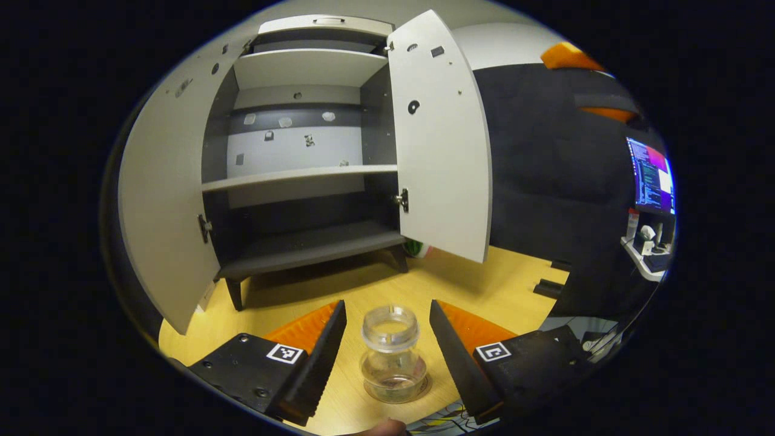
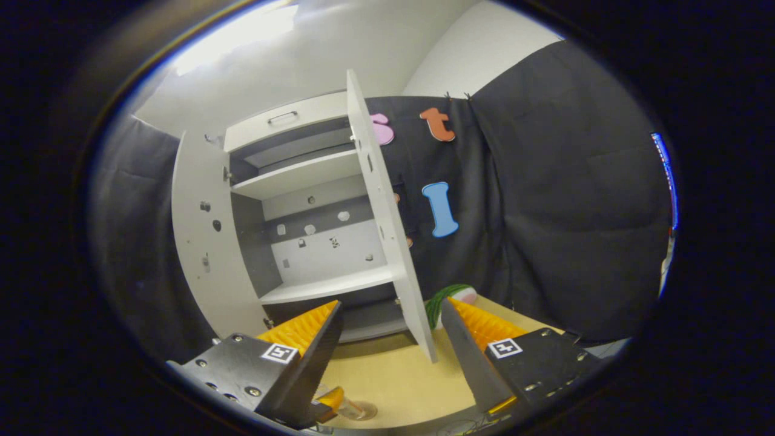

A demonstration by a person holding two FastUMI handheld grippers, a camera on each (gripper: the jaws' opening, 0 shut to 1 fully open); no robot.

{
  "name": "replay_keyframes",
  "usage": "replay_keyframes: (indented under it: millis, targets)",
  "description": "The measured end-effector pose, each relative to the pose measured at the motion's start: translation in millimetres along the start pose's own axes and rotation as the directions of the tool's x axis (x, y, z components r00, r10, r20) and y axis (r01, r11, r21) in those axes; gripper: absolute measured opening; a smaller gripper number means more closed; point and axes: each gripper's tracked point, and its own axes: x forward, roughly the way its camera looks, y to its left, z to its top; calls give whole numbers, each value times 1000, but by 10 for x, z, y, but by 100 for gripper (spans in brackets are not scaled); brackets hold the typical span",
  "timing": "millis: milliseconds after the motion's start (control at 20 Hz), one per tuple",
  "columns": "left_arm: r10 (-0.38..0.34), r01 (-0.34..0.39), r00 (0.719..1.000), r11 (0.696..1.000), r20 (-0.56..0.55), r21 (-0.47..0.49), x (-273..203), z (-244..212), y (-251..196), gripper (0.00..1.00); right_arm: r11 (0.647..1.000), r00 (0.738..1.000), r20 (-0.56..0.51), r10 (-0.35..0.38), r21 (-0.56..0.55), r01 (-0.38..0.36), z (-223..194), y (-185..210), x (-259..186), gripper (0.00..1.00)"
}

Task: Grasp the bottle in the cabinet with the left hand and place it on the coaster, then close the right door with the right hand and the left door with the left hand.

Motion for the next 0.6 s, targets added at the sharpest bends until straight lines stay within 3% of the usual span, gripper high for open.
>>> replay_keyframes:
  millis: [350,600]
  targets:
    - [86,-83,992,996,88,-31,-462,907,228,96,995,1000,16,-11,-98,12,221,-527,169,98]
    - [89,-85,992,995,93,-48,-717,1442,379,95,995,995,-43,-92,-28,91,237,-965,470,98]
